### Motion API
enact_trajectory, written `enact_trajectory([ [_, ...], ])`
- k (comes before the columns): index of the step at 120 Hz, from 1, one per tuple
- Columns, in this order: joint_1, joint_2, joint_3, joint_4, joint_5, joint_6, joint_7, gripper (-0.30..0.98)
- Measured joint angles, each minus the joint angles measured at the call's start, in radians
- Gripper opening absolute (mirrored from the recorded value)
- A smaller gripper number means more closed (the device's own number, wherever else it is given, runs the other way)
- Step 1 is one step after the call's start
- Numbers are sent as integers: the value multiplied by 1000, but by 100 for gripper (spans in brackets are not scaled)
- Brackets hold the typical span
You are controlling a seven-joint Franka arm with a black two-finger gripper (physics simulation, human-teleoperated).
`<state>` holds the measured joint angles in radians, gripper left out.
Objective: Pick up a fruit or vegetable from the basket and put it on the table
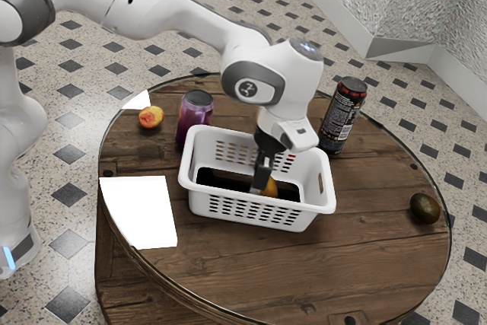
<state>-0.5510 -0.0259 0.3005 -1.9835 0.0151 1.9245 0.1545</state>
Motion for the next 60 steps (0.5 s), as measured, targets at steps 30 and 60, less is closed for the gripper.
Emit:
enact_trajectory([
  [30,46,70,2,-4,4,61,1,68],
  [60,20,113,5,-2,-6,161,4,67],
])
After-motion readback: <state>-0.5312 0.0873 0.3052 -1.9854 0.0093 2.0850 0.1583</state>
